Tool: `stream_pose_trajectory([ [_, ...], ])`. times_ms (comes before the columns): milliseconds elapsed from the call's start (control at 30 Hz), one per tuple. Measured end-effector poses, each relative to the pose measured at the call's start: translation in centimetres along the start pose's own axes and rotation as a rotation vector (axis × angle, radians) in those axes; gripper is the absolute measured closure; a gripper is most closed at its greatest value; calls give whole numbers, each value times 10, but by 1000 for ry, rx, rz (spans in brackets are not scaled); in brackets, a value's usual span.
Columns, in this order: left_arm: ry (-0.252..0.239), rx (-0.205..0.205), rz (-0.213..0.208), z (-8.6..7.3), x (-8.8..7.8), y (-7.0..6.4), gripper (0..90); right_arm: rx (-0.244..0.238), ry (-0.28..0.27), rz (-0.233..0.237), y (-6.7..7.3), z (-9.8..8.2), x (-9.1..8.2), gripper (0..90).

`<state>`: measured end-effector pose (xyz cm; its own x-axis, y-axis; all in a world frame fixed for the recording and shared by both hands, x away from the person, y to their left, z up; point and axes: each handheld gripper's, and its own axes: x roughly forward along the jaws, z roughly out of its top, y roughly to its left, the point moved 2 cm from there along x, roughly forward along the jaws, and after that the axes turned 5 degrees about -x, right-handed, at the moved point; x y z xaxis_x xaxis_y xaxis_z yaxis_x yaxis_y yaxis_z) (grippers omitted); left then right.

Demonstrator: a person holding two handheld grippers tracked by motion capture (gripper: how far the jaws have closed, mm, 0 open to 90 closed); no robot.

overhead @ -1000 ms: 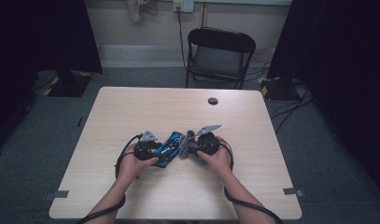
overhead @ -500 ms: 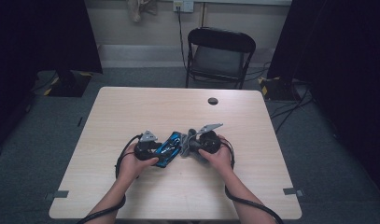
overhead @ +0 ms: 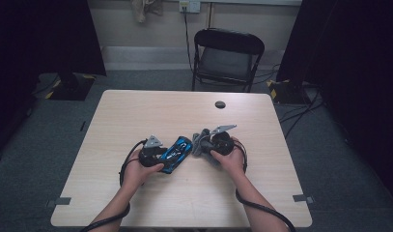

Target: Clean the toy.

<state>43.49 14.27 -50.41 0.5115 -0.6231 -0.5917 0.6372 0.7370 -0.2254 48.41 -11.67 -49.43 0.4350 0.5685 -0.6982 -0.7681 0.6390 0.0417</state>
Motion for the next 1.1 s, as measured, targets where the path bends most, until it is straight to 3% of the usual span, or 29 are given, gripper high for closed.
stream_pose_trajectory([
  [100, -5, -1, 5, 0, 1, -1, 359, 3, -8, 1, -1, 0, -4, 738],
  [333, 15, 44, 29, 6, 3, -4, 326, -6, -18, 12, 1, 1, -14, 738],
  [400, 17, 41, 16, 9, 4, -6, 271, -5, -28, 17, 1, 3, -18, 738],
  [467, 26, 63, 20, 12, 5, -10, 234, -12, -31, 20, 2, 5, -21, 738],
  [567, 10, 55, -3, 16, 5, -13, 222, -15, -32, 20, 2, 6, -25, 738],
  [800, -1, 87, -36, 25, -2, -22, 200, -17, -32, 35, 6, 4, -30, 738],
  [1100, -43, 97, -94, 44, -4, -43, 213, -65, -43, 83, 25, 10, -29, 738],
])
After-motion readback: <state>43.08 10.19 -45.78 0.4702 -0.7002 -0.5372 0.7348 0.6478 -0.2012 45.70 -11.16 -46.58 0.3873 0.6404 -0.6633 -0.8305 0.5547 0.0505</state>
